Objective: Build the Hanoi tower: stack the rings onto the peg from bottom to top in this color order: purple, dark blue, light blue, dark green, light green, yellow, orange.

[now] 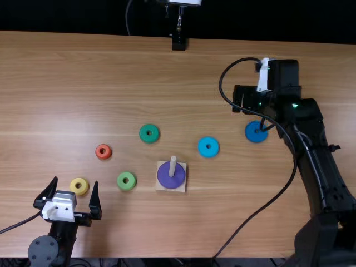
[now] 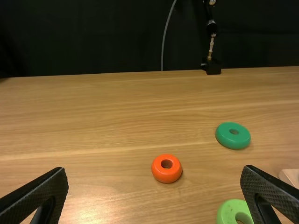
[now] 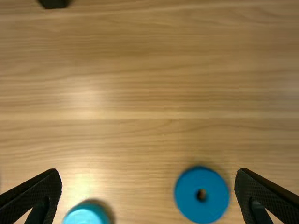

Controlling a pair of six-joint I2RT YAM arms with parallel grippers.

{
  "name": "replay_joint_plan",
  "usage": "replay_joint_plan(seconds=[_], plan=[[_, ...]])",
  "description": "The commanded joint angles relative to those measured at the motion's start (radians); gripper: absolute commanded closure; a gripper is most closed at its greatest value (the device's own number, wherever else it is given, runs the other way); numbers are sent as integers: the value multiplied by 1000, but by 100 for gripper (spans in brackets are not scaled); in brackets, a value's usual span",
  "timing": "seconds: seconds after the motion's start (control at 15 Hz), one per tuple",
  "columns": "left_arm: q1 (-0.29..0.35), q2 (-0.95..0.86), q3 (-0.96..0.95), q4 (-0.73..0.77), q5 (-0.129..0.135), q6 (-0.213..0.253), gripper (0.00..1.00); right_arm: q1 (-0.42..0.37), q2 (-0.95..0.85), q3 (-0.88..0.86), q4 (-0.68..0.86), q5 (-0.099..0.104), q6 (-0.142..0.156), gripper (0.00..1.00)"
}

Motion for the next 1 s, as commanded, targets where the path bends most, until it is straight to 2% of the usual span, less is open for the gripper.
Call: replay_joint_plan(seconds=[0.0,0.2,0.93], plan=[[8,-12,-50,-11,4,12,0,-15,51,-39,0,1,-10,0],[8,-12,-50,-11,4,12,0,-21,74,-97,0,3,-81,0],[8,-12,-50,-11,4,12,0,-87,194,-108,-5,6,-83,0]])
